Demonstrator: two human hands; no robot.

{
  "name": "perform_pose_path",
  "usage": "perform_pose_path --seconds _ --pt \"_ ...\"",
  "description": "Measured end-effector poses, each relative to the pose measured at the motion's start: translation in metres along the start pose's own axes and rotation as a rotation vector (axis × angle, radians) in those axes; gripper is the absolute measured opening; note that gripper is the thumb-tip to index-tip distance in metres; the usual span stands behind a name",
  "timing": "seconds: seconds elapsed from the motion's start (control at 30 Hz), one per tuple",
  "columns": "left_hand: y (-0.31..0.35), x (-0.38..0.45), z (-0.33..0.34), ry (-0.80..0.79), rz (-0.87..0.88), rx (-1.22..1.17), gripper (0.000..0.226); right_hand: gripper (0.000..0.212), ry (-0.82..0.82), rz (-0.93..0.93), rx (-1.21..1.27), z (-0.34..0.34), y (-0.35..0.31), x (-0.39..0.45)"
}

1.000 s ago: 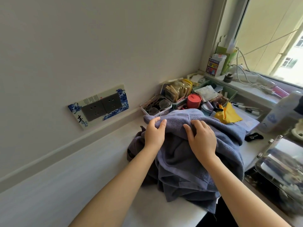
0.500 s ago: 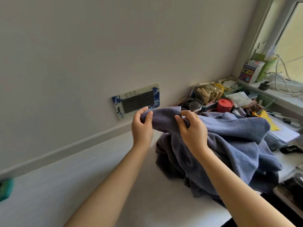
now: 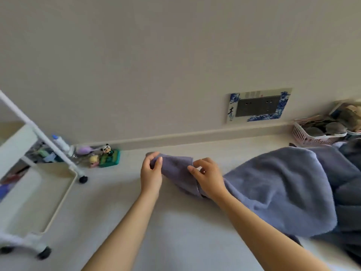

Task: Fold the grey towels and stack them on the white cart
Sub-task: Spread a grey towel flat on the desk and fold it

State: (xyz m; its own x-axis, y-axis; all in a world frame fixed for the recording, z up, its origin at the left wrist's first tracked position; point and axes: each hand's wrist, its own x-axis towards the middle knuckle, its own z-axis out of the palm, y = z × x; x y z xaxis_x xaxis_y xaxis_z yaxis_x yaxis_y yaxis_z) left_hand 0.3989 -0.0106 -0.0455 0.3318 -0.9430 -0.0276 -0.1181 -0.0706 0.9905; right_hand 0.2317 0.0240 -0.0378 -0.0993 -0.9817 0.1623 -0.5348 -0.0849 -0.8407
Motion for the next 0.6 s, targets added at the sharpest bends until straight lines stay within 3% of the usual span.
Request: perform_pose_path --seconds 0.13,0.27,0.37,0.53,0.6 --pt "-0.048 0.001 -0.062 0.003 -0.238 -0.038 0.011 0.014 -0.23 0.122 0.11 0.053 -0.011 -0.027" --pt "-0.084 -0.007 -0.098 -0.093 -0.597 -0.19 0.045 0.02 -0.383 0.171 0.11 0.097 -0.013 -0.052" --pt "-0.097 -0.011 -0.122 -0.108 -0.759 -0.206 0.063 0.013 -0.528 0.125 0.049 0.126 -0.014 -0.068" --pt "-0.112 -0.014 -0.15 -0.216 -0.784 -0.089 0.046 0.022 -0.799 0.185 0.115 0.15 -0.017 -0.075" --pt "-0.119 -0.016 -0.152 -0.232 -0.709 -0.044 0.06 0.022 -0.781 0.208 0.087 0.153 -0.012 -0.074"
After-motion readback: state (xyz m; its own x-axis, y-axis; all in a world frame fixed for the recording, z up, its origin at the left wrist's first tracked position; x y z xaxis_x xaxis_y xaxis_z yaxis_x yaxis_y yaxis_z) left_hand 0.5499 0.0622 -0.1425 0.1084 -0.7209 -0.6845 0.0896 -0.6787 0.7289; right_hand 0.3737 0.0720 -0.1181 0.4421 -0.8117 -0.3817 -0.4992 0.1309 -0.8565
